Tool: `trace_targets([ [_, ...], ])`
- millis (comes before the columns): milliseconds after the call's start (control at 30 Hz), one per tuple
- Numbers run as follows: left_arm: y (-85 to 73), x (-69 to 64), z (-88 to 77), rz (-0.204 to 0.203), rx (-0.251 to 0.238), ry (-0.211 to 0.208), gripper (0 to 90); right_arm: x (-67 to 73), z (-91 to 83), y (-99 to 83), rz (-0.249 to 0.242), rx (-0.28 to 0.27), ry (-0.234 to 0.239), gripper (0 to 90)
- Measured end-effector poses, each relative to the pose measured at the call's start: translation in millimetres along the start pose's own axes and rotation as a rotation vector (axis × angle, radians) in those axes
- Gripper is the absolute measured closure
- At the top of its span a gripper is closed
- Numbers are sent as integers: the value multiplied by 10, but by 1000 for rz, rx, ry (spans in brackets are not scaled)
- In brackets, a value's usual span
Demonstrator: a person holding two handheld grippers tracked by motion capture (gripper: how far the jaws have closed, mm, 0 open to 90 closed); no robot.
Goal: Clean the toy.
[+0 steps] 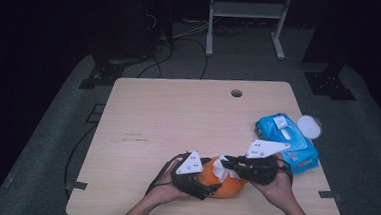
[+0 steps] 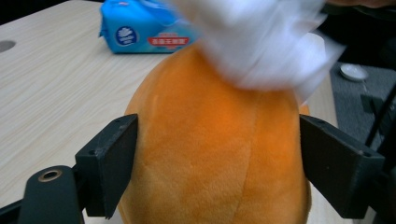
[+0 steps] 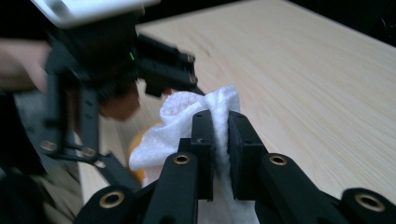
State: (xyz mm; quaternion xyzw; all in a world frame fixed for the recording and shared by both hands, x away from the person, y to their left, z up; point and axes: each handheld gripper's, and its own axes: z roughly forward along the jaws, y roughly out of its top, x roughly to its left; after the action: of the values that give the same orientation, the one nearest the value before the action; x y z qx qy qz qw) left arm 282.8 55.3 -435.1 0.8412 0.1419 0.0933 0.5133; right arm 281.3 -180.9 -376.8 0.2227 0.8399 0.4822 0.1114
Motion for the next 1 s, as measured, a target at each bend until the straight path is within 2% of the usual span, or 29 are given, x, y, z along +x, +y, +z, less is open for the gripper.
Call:
trace_targets([
  [67,-18,42,-34,-29,-5,-22,128,-1,53,-60,-9,25,0,810],
  [133,-41,78,-56,-68,-26,-39,142,-57,30,-104,12,22,4,810],
  [200,-33,77,-44,-69,-18,-36,175,-105,-25,-114,34,15,-16,810],
  [267,-2,47,-18,-55,-11,-23,196,-91,-44,-104,64,-11,1,810],
  [300,13,30,-4,-43,-4,-19,196,-49,-26,-84,55,-12,12,809],
  [367,16,15,0,-26,7,-19,186,48,31,-35,-3,14,8,809],
  [433,-13,54,-26,-43,-6,-43,139,84,57,-20,-31,33,6,809],
  [467,-35,94,-33,-66,-13,-63,113,73,54,-27,-31,35,8,809],
  [533,-51,133,-20,-97,0,-61,62,29,26,-51,-16,30,-8,809],
  [600,-54,129,-10,-91,-7,-63,116,4,-12,-52,-4,26,-24,808],
  [667,4,57,-5,-63,-1,-16,185,20,-17,-38,-7,22,-30,808],
  [700,4,57,-5,-63,-1,-16,222,20,-17,-38,-7,22,-30,808],
  [733,23,33,-2,-58,-5,-5,233,81,25,-1,-14,14,-11,808],
  [767,58,-16,7,-50,-12,9,239,112,45,19,-24,11,0,806],
  [867,71,-65,21,-22,-2,-4,234,179,82,58,-59,25,7,805],
  [933,37,-20,19,-44,-16,-32,194,178,68,54,-76,39,-4,806],
  [1000,17,23,17,-71,-14,-37,165,125,15,36,-74,41,-29,807],
])
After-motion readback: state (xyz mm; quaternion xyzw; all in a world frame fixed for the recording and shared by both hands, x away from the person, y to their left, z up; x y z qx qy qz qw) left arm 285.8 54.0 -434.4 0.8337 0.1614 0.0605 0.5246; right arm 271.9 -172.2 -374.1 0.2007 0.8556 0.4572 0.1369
